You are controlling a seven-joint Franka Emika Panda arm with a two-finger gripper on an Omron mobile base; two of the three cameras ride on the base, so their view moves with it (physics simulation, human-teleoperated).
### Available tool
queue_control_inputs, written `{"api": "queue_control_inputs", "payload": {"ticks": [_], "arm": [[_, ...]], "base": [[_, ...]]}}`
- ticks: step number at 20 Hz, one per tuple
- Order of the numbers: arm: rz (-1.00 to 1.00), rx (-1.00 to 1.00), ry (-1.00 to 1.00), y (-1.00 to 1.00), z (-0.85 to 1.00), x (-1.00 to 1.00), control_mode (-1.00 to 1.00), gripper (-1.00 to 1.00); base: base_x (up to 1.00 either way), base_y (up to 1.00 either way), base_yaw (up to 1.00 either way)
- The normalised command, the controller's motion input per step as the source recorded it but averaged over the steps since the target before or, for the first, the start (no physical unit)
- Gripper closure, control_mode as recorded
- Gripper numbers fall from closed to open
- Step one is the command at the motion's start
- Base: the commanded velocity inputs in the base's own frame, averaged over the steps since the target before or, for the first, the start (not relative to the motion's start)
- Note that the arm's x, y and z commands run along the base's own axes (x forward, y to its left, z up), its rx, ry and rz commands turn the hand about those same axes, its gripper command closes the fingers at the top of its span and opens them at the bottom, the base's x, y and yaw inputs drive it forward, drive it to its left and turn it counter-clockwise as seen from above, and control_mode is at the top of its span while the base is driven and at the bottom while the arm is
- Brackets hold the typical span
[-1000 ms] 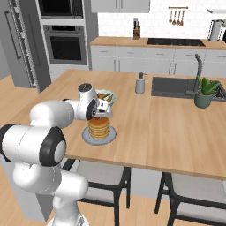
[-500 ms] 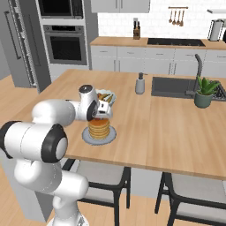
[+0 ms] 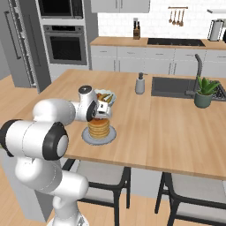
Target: Take the strawberry from the fridge and place it on top of the pancake, located on the dining counter.
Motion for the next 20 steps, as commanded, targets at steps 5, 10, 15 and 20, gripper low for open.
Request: {"api": "queue_control_inputs", "payload": {"ticks": [5,10,15,20], "arm": [[0.0,0.0,0.01,0.19,-0.32,-0.01,-1.0,-1.0],[0.0,0.0,0.04,0.08,-0.32,-0.09,-1.0,-1.0],[0.0,0.0,0.02,0.0,-0.31,-0.19,-1.0,-1.0],[0.0,0.0,0.0,0.01,-0.18,-0.25,-1.0,-1.0]], "base": [[0.0,0.0,0.0],[0.0,0.0,0.0],[0.0,0.0,0.0],[0.0,0.0,0.0]]}}
